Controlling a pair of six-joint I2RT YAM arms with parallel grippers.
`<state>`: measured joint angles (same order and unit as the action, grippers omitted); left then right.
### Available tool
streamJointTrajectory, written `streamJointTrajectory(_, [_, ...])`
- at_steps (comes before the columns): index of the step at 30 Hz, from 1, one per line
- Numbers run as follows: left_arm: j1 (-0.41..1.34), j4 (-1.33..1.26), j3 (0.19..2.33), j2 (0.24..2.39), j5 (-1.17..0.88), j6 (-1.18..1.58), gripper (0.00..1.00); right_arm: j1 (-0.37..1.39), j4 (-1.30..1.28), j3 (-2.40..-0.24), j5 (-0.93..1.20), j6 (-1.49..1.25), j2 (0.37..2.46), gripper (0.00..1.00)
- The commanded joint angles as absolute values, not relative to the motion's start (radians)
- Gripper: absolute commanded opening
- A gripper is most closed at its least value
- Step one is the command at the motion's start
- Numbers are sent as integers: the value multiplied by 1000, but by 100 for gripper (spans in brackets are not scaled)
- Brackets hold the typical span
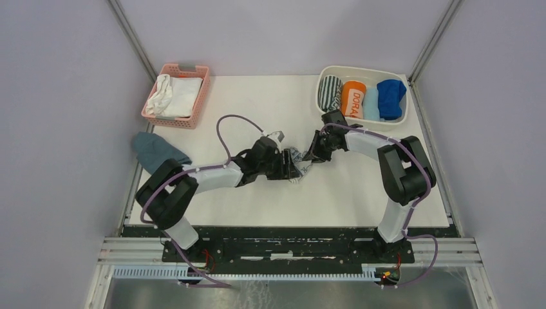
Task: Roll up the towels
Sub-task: Roll the towel at the center of the board.
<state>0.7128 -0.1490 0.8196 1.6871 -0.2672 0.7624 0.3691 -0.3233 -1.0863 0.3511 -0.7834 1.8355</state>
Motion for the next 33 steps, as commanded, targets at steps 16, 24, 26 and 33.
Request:
streamJointTrajectory(16, [1237,42,1115,1865,789,114,79,420,-594,-1227,212,-753,1872,8])
streamJointTrajectory(24, [1237,89,1154,1977,799,114,58,422,-580,-1230,245,-751,1853,13])
streamJointTrajectory(26, [1230,89,1140,1954,758,129,46,422,-550,-1218,265,-744,1830,17])
streamJointTrajectory(33, [1052,-38,970,1730,249,292,11,395,-382,-1134,322,-732,1710,42])
